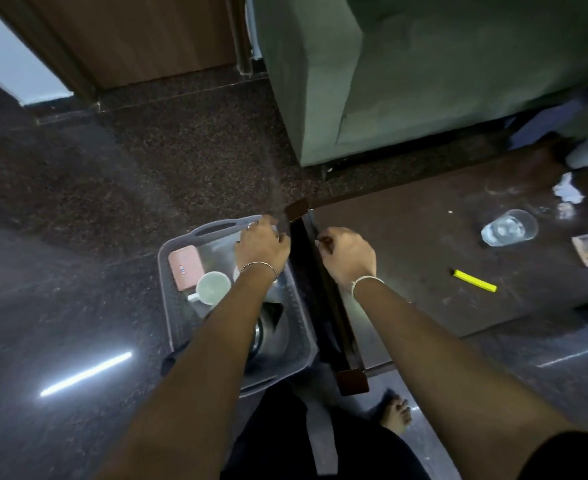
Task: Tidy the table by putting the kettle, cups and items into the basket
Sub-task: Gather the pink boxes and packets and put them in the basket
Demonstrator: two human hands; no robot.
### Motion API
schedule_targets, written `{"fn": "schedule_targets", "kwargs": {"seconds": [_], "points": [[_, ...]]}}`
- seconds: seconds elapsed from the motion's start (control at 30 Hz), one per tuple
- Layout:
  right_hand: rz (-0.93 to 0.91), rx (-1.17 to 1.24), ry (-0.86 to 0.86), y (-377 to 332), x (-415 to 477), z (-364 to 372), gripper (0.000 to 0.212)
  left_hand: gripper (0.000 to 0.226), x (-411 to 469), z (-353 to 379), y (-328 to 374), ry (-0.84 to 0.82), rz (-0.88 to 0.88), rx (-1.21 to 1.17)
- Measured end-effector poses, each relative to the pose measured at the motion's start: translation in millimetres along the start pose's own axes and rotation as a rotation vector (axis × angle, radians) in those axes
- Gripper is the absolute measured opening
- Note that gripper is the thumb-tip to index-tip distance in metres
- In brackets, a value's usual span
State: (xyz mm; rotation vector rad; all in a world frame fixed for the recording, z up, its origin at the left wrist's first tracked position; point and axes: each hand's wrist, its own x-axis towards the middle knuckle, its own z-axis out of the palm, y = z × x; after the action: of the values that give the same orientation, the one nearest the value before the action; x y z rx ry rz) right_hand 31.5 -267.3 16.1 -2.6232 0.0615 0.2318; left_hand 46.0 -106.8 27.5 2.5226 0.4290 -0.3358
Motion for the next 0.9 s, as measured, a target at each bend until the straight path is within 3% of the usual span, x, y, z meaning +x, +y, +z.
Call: {"fn": "schedule_targets", "kwargs": {"seconds": [0.2,0.53,0.9], "points": [[0.103,0.084,0.117,98.3,-39.1,-70.1,0.013,0.028,-58.7,61.8,96.4,-0.048,0.047,-0.195],[0.200,0.162,0.134,288.0,-121.9,-205.6,0.019,0.018,-170.9,193.9,269.8,-0.188,0.139,-0.396],[0.422,0.382,0.268,420.7,-119.3,-283.2,0.019,0.018,-182.8,271.8,414.5,-0.332,0.265,-0.514]]}}
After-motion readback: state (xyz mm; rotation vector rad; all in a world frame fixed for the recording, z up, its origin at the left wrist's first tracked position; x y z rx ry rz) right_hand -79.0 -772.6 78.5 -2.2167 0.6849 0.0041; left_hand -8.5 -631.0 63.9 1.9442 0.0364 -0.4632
